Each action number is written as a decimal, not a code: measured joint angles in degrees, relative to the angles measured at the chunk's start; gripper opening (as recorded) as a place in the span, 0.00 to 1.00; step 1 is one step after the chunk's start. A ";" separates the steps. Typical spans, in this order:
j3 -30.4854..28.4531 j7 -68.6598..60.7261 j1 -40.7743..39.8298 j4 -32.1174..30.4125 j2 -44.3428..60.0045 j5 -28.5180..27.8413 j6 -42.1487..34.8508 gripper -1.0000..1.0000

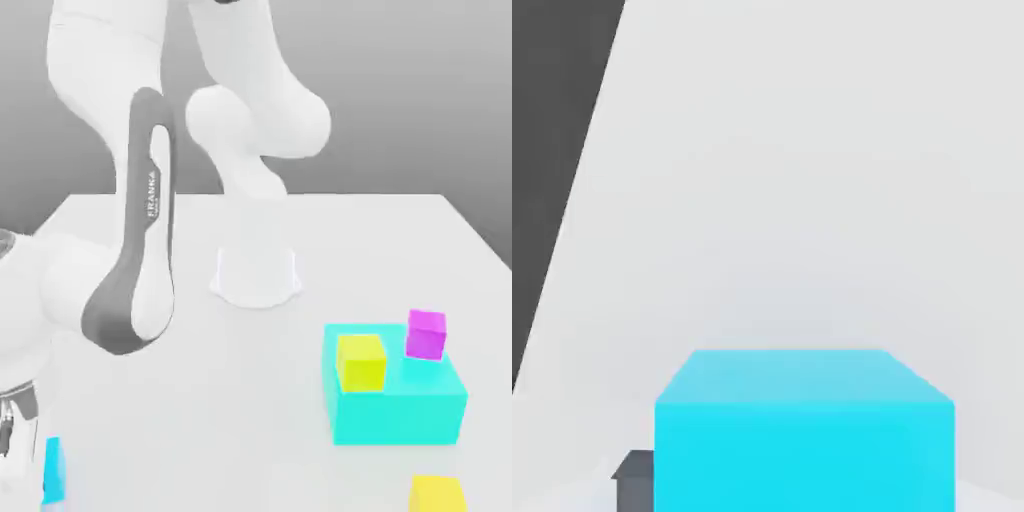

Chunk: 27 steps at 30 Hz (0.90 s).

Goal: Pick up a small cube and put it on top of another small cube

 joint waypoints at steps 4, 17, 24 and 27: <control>3.73 -2.57 3.66 -4.17 -8.33 -1.39 -3.94 0.00; 15.55 -18.71 22.81 -19.78 -34.92 1.38 -14.70 0.00; 19.35 -23.17 28.39 -26.32 -36.89 1.91 -10.21 0.00; 19.81 -22.71 28.19 -27.36 -33.87 1.31 -6.17 1.00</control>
